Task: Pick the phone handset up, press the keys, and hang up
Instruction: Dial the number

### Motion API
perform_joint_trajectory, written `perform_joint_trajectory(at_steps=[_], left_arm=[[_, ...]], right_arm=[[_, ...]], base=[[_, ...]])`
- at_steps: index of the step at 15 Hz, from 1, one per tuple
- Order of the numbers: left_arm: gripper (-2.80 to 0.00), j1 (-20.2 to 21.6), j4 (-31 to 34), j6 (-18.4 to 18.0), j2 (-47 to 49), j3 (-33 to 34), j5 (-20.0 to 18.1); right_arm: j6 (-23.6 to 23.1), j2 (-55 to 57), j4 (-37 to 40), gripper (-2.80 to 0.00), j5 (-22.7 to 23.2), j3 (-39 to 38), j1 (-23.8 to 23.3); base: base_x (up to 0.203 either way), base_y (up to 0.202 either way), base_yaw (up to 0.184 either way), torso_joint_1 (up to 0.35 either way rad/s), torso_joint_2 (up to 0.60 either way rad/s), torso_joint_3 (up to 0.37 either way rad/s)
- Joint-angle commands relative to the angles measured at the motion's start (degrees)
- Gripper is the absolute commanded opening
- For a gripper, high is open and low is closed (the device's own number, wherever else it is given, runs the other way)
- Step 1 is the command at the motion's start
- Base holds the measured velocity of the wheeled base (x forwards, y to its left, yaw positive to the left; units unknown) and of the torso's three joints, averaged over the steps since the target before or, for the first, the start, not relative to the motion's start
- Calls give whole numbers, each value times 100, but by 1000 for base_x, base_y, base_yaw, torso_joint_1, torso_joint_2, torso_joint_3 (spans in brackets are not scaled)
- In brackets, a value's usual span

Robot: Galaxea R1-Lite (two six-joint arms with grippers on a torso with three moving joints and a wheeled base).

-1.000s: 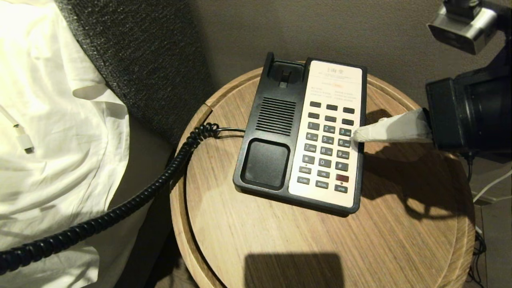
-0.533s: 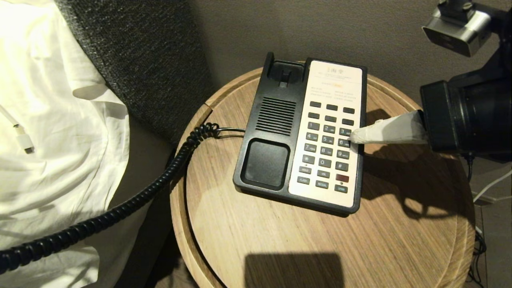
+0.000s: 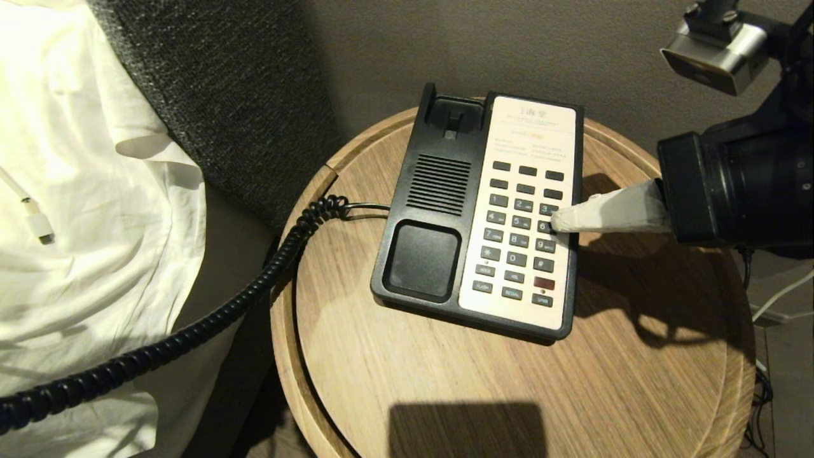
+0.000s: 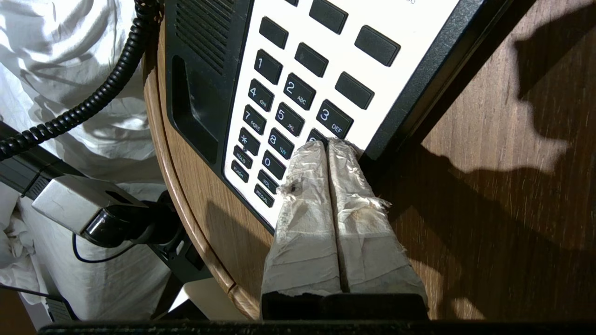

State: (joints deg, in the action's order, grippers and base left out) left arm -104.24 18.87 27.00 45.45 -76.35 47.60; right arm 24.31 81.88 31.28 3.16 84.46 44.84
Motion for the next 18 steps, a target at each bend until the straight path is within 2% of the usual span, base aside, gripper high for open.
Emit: perform_joint_trajectory(at_steps=[1, 10, 15, 18], left_arm=[[-280, 0, 11, 16, 5, -3, 26], [-280, 2, 2, 16, -18, 69, 31], [-280, 9, -31, 16, -29, 62, 28], [-280, 4, -33, 16, -18, 68, 26]], right_arm=[[13, 24, 18, -280, 1, -8, -1], [-23, 73, -26, -280, -34, -166, -1], [16, -8, 12, -280, 1, 19, 114], [419, -10, 66, -280, 5, 237, 473]], base=[[0, 0, 0, 0, 0, 0], [0, 0, 0, 0, 0, 0], [0, 0, 0, 0, 0, 0], [0, 0, 0, 0, 0, 0]])
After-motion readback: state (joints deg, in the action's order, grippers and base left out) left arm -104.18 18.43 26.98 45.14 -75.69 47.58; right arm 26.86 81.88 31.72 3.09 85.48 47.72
